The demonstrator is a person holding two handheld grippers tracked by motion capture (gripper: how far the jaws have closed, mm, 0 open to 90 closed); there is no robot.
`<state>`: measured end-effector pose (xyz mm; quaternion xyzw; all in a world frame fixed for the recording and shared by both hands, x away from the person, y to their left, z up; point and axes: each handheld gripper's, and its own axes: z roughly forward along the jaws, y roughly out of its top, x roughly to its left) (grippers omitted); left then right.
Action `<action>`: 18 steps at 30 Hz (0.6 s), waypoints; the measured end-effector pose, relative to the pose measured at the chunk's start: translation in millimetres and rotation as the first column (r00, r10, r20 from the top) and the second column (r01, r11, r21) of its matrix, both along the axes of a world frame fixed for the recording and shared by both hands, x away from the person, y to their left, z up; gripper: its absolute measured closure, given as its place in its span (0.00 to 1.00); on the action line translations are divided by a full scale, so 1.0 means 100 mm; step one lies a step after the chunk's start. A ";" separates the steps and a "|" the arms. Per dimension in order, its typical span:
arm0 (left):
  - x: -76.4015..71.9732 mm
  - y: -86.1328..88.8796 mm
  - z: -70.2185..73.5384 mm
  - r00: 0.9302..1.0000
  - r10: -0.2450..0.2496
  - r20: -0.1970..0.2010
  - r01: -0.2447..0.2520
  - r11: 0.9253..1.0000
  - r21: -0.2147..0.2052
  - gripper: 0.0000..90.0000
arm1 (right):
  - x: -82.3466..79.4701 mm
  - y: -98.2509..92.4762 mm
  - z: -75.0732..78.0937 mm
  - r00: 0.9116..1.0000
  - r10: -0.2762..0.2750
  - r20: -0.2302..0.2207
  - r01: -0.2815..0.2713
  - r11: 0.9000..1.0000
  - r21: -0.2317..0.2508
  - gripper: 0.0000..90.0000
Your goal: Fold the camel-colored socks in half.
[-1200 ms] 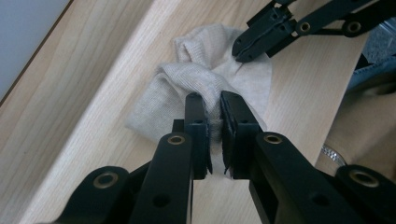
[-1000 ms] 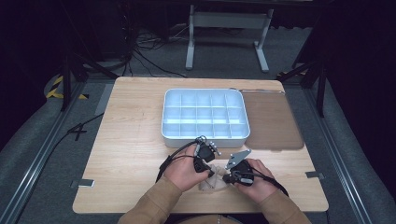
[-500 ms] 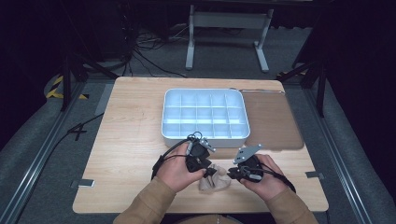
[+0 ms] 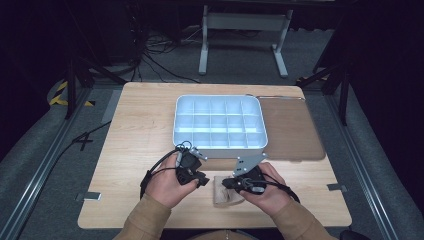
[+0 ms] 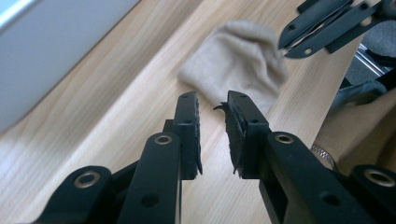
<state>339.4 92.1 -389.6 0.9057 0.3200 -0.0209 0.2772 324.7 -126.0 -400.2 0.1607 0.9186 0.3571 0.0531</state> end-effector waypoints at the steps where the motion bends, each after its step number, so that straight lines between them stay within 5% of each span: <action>1: -0.01 0.01 0.00 1.000 0.003 -0.005 -0.003 1.000 0.006 0.83 | 0.01 0.03 -0.02 1.000 0.008 -0.002 -0.008 1.000 -0.002 0.98; 9: -0.03 0.09 -0.06 1.000 0.027 -0.011 -0.026 0.999 0.028 0.83 | 0.10 0.14 -0.15 0.999 0.009 -0.037 -0.011 0.999 -0.033 0.97; 18: 0.05 -0.02 -0.08 1.000 -0.012 -0.005 0.012 0.999 0.036 0.84 | 0.09 -0.02 -0.16 0.998 -0.043 -0.051 0.040 0.997 -0.065 0.96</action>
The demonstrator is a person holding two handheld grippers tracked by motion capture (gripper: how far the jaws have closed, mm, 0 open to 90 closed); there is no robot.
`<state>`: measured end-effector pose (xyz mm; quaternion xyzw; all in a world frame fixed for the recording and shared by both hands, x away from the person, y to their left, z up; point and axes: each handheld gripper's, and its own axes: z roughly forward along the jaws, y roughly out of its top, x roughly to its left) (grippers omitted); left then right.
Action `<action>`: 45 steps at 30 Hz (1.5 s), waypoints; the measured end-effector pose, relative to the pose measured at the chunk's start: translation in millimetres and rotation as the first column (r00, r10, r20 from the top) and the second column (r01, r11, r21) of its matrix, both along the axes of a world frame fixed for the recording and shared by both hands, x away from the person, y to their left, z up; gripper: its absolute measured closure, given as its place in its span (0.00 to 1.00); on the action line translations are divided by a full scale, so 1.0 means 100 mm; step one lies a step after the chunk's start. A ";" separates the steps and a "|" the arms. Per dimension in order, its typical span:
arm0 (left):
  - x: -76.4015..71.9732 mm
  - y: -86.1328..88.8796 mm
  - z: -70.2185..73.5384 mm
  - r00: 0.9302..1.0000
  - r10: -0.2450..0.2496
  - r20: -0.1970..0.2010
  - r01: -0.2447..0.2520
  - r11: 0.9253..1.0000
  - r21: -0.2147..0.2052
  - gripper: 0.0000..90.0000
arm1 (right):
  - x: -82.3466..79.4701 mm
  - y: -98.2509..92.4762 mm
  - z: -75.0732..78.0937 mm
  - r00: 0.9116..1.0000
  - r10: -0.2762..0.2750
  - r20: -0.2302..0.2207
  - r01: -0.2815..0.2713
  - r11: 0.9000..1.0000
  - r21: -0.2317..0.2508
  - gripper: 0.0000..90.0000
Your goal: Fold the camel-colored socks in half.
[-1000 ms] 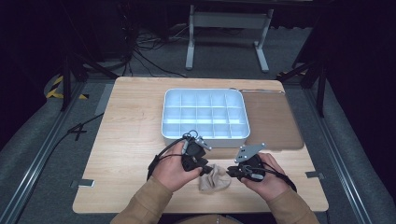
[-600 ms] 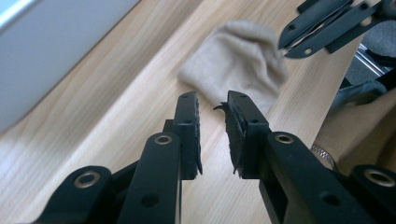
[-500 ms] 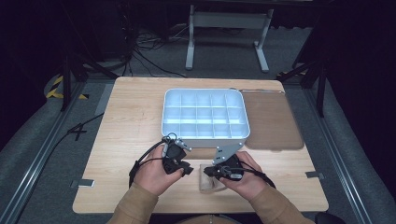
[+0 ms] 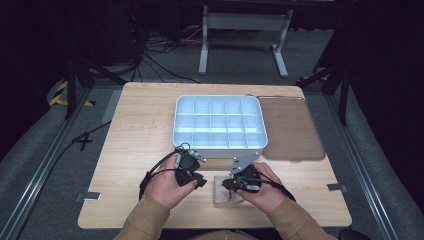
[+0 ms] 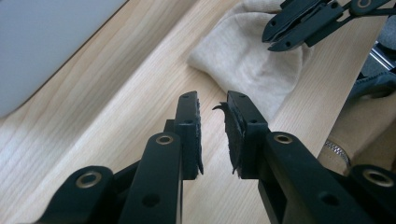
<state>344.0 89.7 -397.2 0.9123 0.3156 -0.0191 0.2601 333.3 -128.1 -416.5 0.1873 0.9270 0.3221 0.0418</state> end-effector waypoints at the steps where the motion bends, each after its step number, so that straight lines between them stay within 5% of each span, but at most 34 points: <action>1: 0.00 0.00 0.00 1.000 0.000 0.000 0.000 1.000 0.000 0.84 | -0.01 -0.02 0.00 1.000 -0.008 -0.001 0.008 1.000 -0.003 0.96; 12: 0.08 -0.27 -0.07 0.997 -0.073 0.011 0.073 0.997 -0.003 0.85 | -0.02 -0.22 -0.10 0.998 -0.065 -0.023 0.064 0.998 -0.024 0.96; 19: 0.05 -0.56 -0.20 0.978 -0.208 0.033 0.208 0.978 0.015 0.87 | -0.04 -0.28 -0.16 0.996 -0.081 -0.033 0.081 0.997 -0.019 0.95; 28: 0.13 -0.65 -0.38 0.971 -0.238 -0.024 0.239 0.968 0.074 0.87 | -0.02 -0.37 -0.27 0.993 -0.107 -0.057 0.105 0.993 -0.045 0.93; 35: 0.10 -0.66 -0.38 0.973 -0.229 -0.022 0.231 0.970 0.074 0.85 | 0.01 -0.42 -0.37 0.989 -0.118 -0.088 0.117 0.993 -0.023 0.94; 40: 0.09 -0.63 -0.26 0.977 -0.185 0.106 0.184 0.983 0.025 0.91 | 0.00 -0.40 -0.37 0.991 -0.112 -0.079 0.110 0.993 -0.036 0.95; 43: 0.11 -0.65 -0.27 0.979 -0.158 0.125 0.156 0.987 0.022 0.97 | 0.01 -0.40 -0.37 0.991 -0.110 -0.081 0.107 0.994 -0.038 0.95; 45: 0.14 -0.69 -0.37 0.984 -0.132 0.117 0.119 0.987 0.107 0.99 | 0.01 -0.40 -0.36 0.991 -0.105 -0.081 0.102 0.994 -0.042 0.95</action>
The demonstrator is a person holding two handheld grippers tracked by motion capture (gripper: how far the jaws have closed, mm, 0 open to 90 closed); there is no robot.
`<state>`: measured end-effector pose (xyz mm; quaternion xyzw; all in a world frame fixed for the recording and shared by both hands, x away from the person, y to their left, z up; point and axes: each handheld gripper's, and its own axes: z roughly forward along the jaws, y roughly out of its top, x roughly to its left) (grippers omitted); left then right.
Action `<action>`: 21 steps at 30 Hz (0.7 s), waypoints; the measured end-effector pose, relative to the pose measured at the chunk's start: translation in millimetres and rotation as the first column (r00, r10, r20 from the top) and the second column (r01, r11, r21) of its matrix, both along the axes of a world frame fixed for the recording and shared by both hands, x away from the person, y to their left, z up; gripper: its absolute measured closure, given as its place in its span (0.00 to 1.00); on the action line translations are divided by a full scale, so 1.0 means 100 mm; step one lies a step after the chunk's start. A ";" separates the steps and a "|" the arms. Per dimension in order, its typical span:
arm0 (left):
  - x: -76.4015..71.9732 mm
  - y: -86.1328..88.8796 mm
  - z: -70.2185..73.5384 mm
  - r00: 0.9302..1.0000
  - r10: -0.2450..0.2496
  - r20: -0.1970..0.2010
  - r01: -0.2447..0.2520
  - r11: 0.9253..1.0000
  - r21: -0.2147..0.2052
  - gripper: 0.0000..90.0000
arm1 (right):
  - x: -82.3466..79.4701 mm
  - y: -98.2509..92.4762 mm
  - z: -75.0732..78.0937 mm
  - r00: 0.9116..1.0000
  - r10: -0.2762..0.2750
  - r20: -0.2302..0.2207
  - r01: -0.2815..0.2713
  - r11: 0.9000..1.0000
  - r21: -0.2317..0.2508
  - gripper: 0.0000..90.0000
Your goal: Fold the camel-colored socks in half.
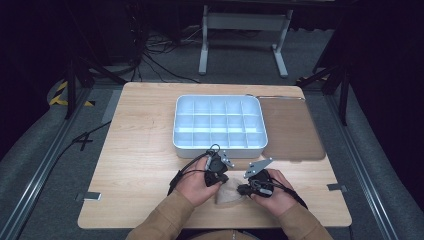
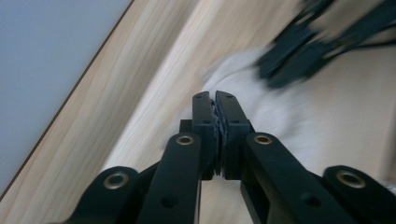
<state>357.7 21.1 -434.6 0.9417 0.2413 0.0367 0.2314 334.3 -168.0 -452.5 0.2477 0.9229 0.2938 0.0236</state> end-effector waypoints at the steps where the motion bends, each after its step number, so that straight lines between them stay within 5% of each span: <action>1: 0.02 0.00 -0.03 1.000 -0.006 -0.010 0.006 1.000 0.019 1.00 | 0.00 0.00 0.00 1.000 0.001 0.005 -0.001 1.000 -0.004 0.95; 8: 0.05 0.02 -0.08 0.999 0.015 -0.035 -0.014 1.000 0.014 1.00 | -0.02 0.00 0.01 1.000 0.006 0.014 -0.006 1.000 -0.008 0.94; 14: 0.05 0.05 -0.06 1.000 0.012 -0.015 -0.012 1.000 0.012 0.99 | -0.03 -0.03 0.02 1.000 0.010 0.009 -0.010 1.000 -0.026 0.94; 21: 0.05 0.27 0.07 0.998 0.067 -0.017 -0.068 0.996 -0.053 0.90 | -0.03 -0.05 0.13 1.000 0.000 0.028 0.000 1.000 -0.008 0.98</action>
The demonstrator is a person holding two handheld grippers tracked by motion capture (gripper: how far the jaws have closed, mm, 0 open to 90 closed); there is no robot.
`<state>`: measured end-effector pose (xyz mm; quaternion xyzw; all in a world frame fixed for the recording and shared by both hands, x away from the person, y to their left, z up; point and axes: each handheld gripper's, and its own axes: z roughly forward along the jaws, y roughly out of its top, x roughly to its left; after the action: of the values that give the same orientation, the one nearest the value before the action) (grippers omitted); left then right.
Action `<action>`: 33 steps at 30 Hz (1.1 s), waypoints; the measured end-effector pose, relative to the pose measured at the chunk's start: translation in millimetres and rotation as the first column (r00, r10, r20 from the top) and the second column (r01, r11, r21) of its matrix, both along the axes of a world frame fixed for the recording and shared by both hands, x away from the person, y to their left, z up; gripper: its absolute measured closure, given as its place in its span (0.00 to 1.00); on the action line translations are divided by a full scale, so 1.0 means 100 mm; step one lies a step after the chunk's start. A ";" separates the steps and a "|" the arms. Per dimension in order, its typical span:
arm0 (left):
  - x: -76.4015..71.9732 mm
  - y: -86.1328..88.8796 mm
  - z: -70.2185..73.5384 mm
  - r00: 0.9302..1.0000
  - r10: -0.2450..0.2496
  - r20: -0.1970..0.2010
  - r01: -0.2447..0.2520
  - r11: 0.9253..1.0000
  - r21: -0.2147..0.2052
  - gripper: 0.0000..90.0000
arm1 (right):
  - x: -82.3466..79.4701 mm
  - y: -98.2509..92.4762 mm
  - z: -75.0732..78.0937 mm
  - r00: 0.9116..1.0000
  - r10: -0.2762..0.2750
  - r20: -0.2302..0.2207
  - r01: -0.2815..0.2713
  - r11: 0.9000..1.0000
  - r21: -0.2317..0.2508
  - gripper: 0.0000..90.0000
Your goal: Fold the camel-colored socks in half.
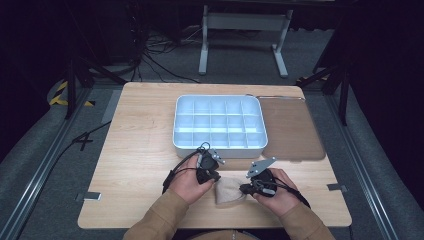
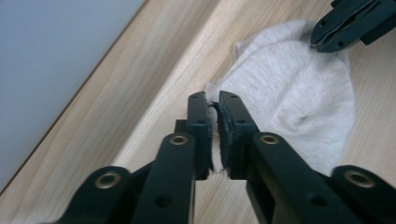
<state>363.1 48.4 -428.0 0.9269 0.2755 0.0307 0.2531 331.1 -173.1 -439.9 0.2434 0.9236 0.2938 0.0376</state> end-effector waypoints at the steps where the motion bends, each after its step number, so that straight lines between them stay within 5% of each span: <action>1: 0.00 0.01 0.01 1.000 -0.002 0.005 0.002 1.000 0.013 0.88 | -0.01 0.00 0.02 1.000 -0.010 0.004 0.010 1.000 0.006 0.99; 9: -0.05 0.10 0.04 0.999 0.004 -0.045 -0.002 0.999 0.053 0.90 | -0.04 0.11 0.09 0.999 0.007 0.031 -0.009 0.998 0.064 0.99; 12: -0.08 0.10 -0.01 0.997 -0.003 -0.071 0.008 0.997 0.076 0.90 | -0.03 0.18 0.03 1.000 0.009 0.002 -0.009 0.998 0.055 0.96; 21: -0.10 0.06 -0.11 0.993 -0.018 -0.117 0.029 0.995 0.095 0.88 | 0.00 0.25 -0.07 1.000 0.001 0.015 -0.001 1.000 -0.012 0.97; 26: -0.10 0.04 -0.13 0.990 -0.036 -0.133 0.050 0.994 0.099 0.89 | -0.05 0.30 -0.02 0.999 0.023 0.028 -0.024 0.999 0.028 0.97; 33: -0.09 0.05 -0.14 0.988 -0.051 -0.148 0.064 0.994 0.088 0.88 | -0.01 0.30 -0.12 1.000 0.021 0.002 -0.021 1.000 -0.004 0.99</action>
<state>354.2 53.3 -441.6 0.9449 0.2648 -0.0317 0.1901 329.9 -143.2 -452.3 0.2332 0.9267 0.2926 0.0357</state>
